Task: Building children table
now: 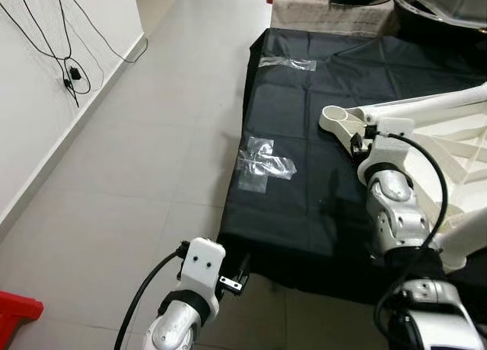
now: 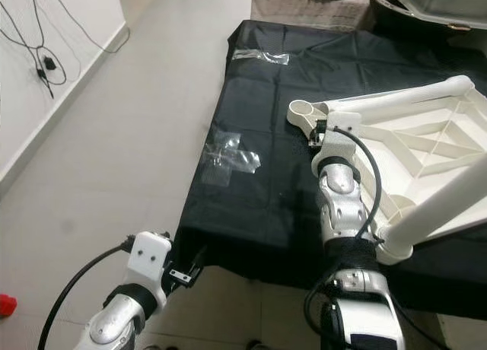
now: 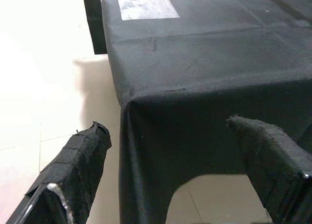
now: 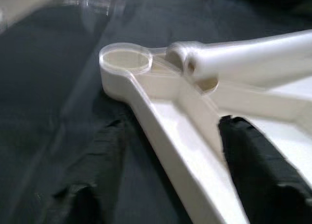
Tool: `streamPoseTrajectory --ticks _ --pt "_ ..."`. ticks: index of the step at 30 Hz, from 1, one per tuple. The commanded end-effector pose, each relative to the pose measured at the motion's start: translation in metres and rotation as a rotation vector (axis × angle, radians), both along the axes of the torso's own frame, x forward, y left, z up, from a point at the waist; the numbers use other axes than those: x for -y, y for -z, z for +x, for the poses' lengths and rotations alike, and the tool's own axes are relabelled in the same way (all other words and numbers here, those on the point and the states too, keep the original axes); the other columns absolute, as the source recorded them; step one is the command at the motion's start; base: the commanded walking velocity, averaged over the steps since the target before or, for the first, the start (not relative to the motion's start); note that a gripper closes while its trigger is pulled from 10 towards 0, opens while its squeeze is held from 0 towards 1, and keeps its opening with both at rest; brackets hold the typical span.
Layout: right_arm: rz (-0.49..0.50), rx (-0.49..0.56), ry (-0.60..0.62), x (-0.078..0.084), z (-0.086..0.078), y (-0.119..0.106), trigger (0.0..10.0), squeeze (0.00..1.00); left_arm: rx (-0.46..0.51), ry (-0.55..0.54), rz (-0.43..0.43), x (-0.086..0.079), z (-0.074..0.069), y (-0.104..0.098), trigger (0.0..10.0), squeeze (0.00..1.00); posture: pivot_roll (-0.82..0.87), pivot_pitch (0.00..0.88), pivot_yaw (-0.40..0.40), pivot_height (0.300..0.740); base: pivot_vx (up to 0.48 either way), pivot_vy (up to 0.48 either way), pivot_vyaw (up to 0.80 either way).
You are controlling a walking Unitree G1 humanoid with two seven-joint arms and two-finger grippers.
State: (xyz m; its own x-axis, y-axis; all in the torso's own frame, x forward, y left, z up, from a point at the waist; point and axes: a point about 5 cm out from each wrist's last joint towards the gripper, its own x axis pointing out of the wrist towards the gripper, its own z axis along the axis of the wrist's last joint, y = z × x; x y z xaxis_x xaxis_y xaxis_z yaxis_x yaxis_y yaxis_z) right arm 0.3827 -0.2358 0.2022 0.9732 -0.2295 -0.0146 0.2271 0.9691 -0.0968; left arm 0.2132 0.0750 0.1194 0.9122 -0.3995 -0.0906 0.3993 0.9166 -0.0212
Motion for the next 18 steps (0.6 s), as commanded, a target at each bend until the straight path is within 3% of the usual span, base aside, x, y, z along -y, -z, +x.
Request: streamPoseTrajectory --ticks 1,5,6,11,13,18 --pt "-0.013 -0.017 0.012 0.010 0.003 -0.002 10.0 1.00 -0.007 0.003 0.005 0.002 -0.005 0.001 10.0 0.00 0.06 0.226 -0.059 0.740 0.000 0.000 0.00" --pt "-0.009 -0.074 0.028 0.022 0.008 -0.006 10.0 1.00 -0.011 0.003 -0.001 0.003 -0.008 0.000 10.0 0.00 0.06 0.233 -0.064 0.740 0.000 0.000 0.00" --pt "-0.009 -0.116 0.028 0.027 0.010 -0.008 10.0 0.00 -0.012 0.004 -0.001 0.004 -0.009 0.000 10.0 0.00 0.06 0.236 -0.066 0.740 0.000 0.000 0.00" --pt "-0.009 -0.204 0.013 0.033 0.012 -0.008 10.0 0.00 -0.016 0.005 -0.003 0.005 -0.011 0.000 10.0 0.00 0.06 0.239 -0.070 0.740 0.000 0.000 0.00" --pt "0.001 -0.283 -0.045 0.032 0.012 -0.004 10.0 0.00 -0.018 0.004 -0.006 0.006 -0.012 0.000 10.0 0.00 0.05 0.241 -0.077 0.740 0.000 0.000 0.00" --pt "0.039 -0.369 -0.112 0.028 0.012 0.002 10.0 0.00 -0.021 0.001 -0.009 0.007 -0.013 -0.001 10.0 0.00 0.05 0.242 -0.084 0.740 0.000 0.000 0.00"
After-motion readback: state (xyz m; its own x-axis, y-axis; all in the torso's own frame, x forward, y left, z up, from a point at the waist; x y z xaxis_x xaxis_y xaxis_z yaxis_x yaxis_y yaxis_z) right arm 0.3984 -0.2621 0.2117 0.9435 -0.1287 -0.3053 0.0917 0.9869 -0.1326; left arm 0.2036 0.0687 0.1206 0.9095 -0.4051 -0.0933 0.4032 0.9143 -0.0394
